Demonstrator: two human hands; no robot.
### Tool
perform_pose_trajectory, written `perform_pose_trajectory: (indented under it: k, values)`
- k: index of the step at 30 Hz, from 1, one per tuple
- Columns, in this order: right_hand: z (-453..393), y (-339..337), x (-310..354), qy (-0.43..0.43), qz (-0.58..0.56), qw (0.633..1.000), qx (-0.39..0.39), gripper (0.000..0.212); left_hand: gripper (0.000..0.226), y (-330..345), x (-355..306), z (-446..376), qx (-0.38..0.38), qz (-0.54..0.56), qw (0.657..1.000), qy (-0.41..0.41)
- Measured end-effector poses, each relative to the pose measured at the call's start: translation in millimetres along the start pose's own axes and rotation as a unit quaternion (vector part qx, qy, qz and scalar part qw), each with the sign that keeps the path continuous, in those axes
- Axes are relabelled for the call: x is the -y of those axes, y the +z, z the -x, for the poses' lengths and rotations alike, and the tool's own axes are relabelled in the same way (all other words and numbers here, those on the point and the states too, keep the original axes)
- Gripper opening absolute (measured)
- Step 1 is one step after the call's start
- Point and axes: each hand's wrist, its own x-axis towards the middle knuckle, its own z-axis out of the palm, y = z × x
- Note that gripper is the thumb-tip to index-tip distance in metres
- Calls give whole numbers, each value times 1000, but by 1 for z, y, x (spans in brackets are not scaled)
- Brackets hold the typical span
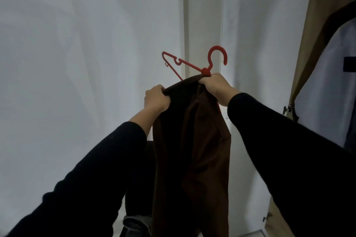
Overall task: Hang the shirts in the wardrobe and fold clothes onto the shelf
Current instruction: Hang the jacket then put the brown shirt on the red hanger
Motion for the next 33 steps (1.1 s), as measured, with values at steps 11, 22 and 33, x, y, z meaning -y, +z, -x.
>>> perform_pose_trajectory:
  k: [11,22,33]
  values:
    - [11,-36,-13,7,36,999,32,41,46,-36,-7,-16,33,90,995,-13]
    - [17,-26,27,-103,-178,970,-127,22,31,-42,-15,-14,54,131,985,-99]
    - [23,3,49,-115,-368,919,-82,22,43,-44,-15,-3,118,160,979,-45]
